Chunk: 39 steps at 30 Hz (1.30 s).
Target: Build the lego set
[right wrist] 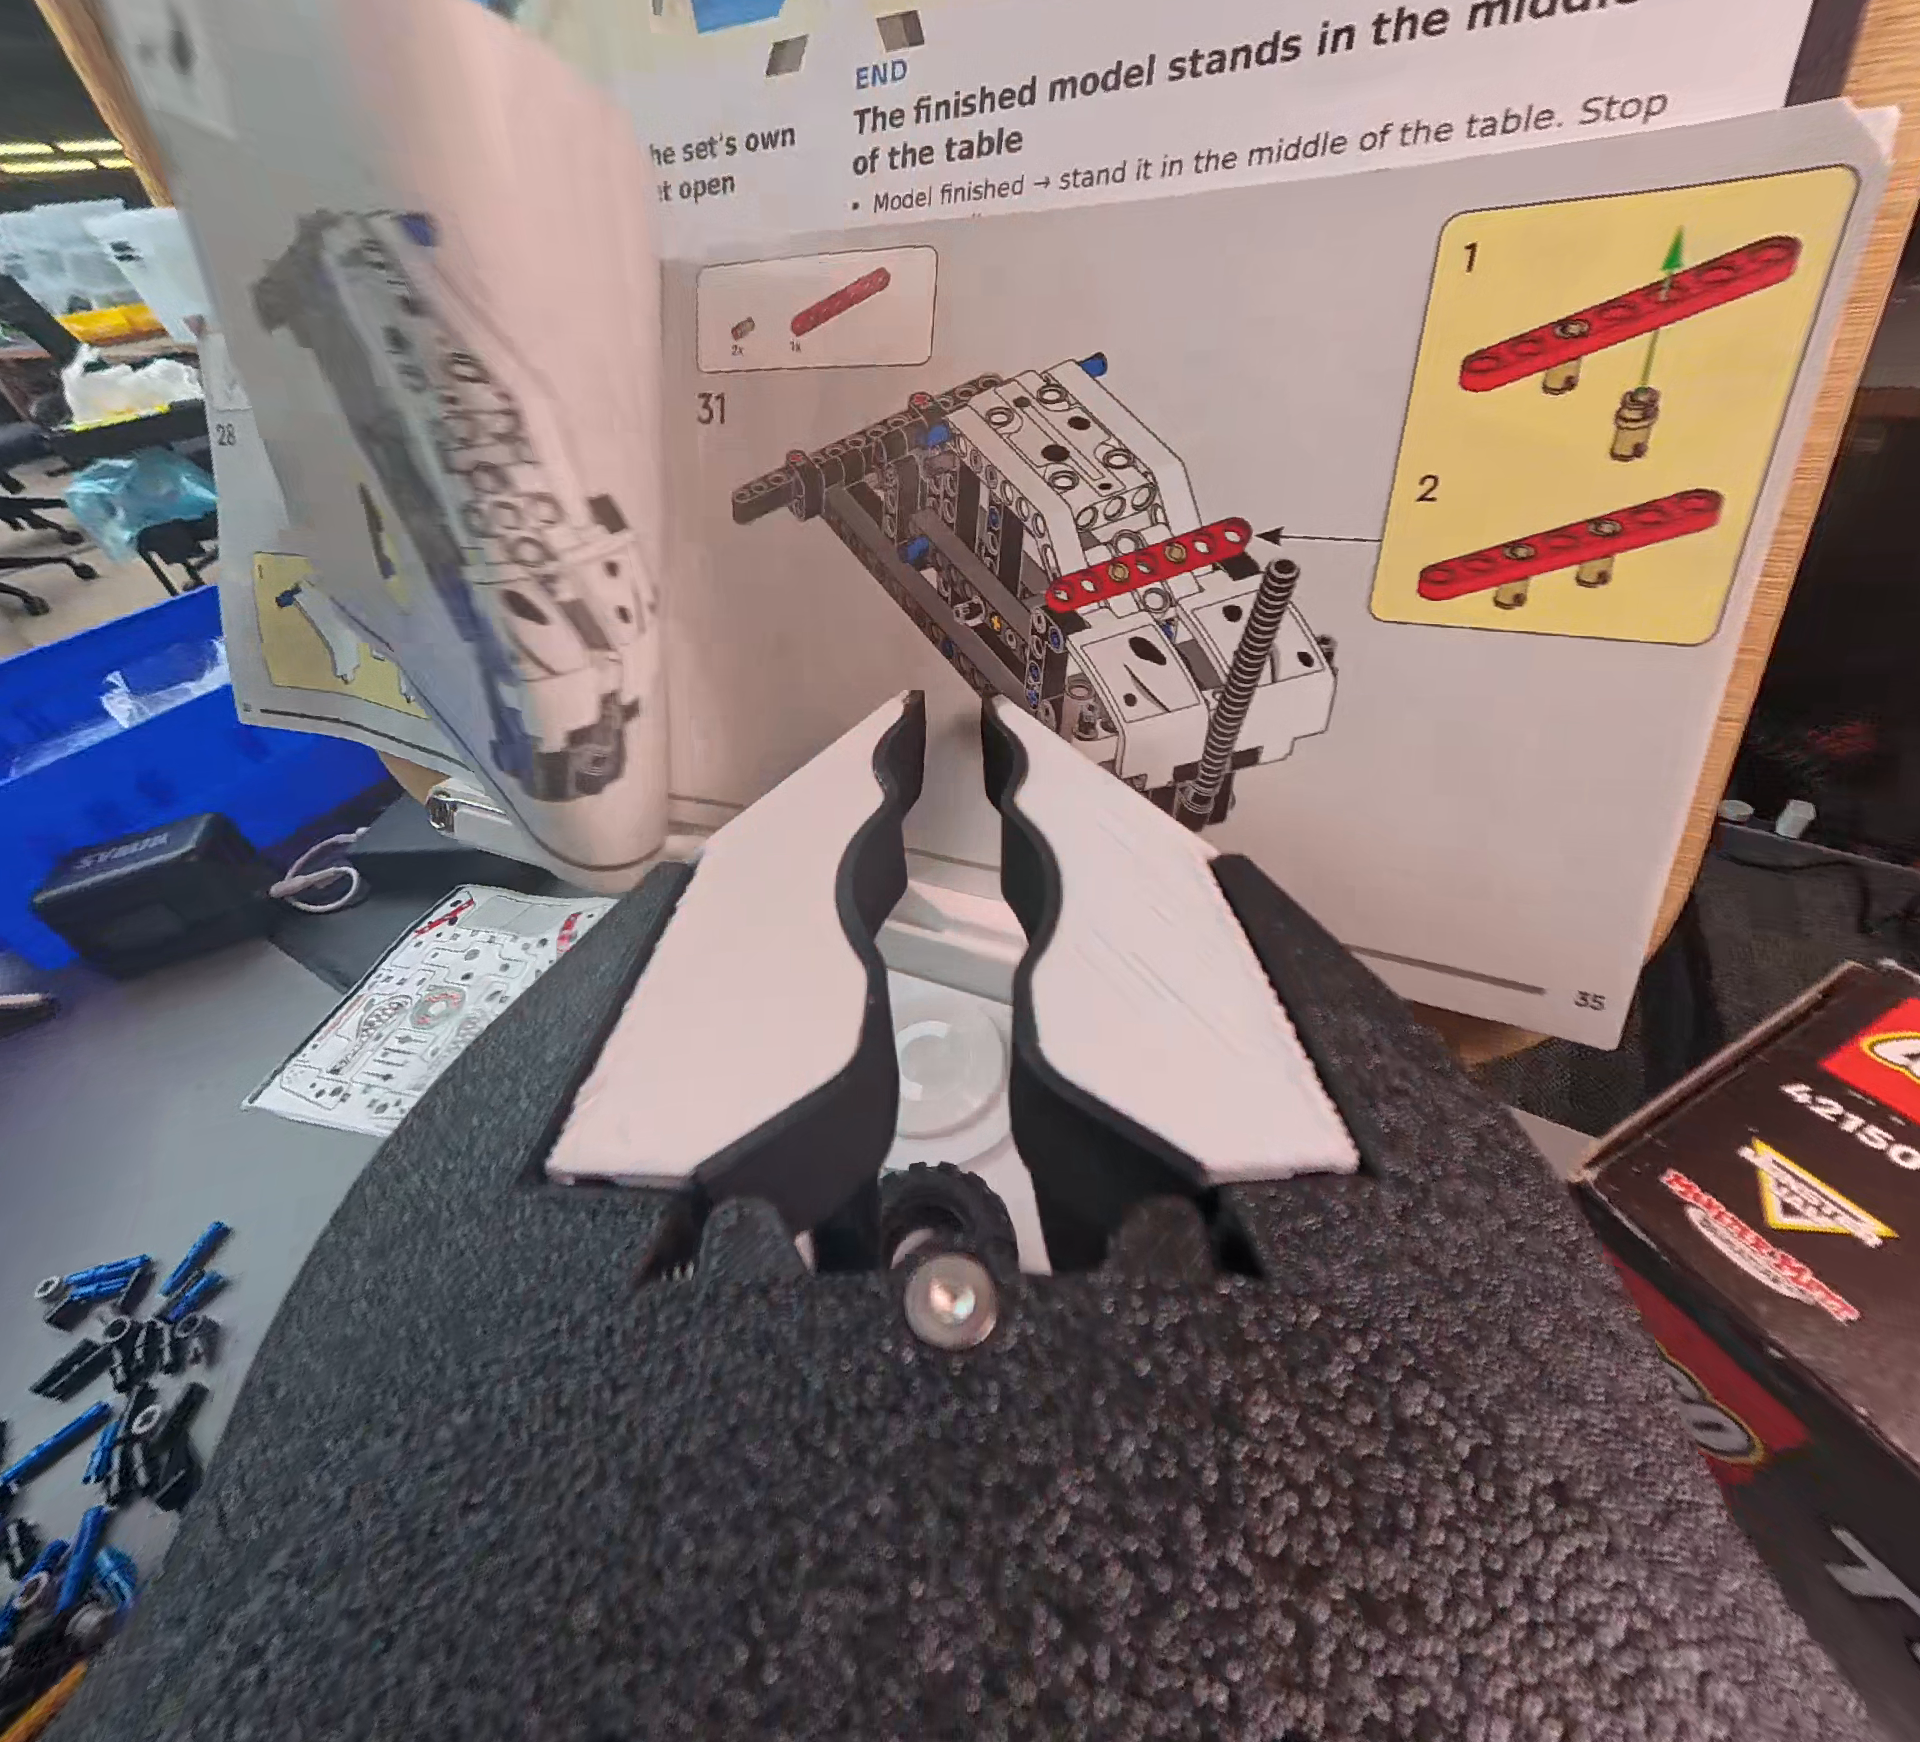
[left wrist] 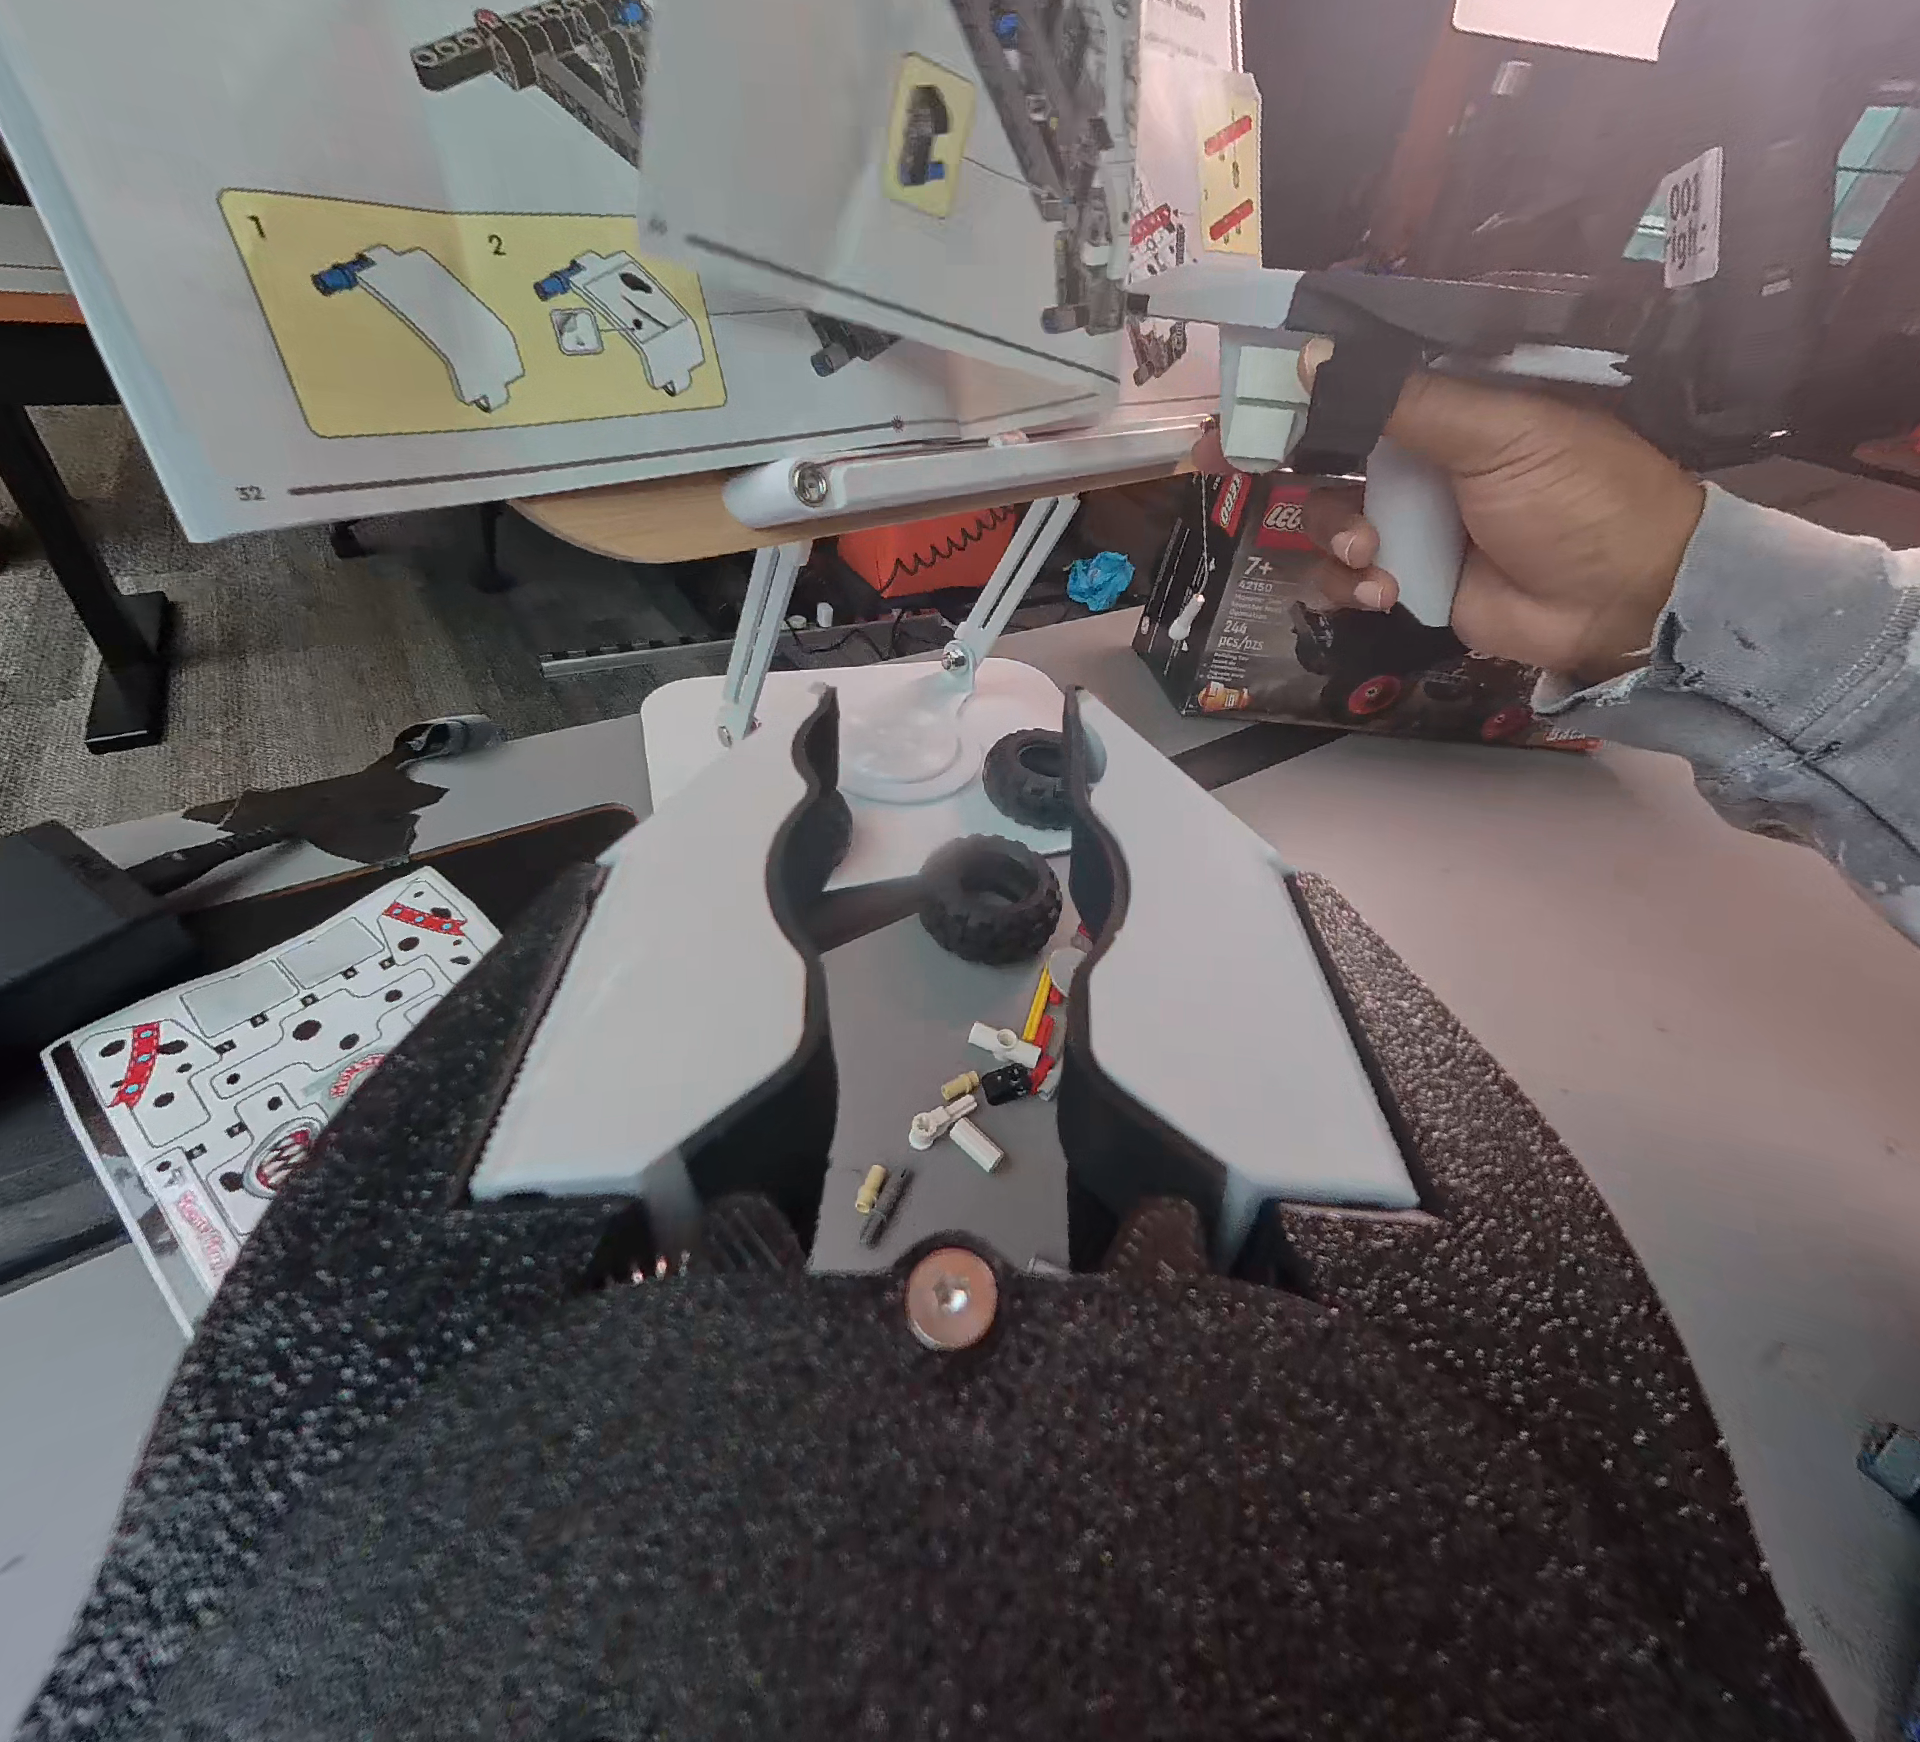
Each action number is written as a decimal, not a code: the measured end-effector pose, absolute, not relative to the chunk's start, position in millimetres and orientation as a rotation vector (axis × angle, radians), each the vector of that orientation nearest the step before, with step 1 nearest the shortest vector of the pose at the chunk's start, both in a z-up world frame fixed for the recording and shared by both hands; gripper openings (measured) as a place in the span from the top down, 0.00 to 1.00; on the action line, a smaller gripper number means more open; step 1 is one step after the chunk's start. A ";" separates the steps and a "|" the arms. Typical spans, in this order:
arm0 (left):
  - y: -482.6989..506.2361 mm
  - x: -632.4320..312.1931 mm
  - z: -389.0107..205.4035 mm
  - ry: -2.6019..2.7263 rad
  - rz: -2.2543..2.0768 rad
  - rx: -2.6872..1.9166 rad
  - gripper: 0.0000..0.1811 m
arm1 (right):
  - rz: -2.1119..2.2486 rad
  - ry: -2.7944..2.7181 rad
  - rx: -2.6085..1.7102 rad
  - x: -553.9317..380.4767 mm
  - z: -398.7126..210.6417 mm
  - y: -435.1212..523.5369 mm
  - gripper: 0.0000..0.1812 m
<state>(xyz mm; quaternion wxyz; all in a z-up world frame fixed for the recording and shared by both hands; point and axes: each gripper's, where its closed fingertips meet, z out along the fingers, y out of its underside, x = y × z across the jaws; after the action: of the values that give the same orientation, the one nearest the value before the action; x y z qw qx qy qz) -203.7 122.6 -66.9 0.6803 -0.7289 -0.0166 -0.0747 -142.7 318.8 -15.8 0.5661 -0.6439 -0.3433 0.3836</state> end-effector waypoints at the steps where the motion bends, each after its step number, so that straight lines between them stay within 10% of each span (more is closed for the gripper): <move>1: 123.7 -201.9 -68.9 -0.034 -0.173 -1.641 0.77 | 0.882 -0.817 -1.506 -140.1 -16.1 318.4 0.94; 14: 124.3 -202.3 -74.8 -0.060 -0.210 -1.646 0.76 | 0.298 -1.175 -1.129 -203.0 -22.6 237.2 0.45; 25: 125.2 -206.1 -81.2 -0.087 -0.266 -1.652 0.76 | 0.391 -0.881 -1.274 -147.9 3.7 301.2 0.81; 39: 204.6 -150.8 -16.6 0.145 -0.600 -1.562 0.69 | 0.621 -0.997 -1.381 -120.2 -28.9 298.5 0.84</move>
<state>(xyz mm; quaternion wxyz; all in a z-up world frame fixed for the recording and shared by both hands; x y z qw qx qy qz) -150.8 204.6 -16.6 0.6676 -0.6925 0.0641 -0.2659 -120.2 298.5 -28.9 0.6164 -0.5998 -0.4331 0.2695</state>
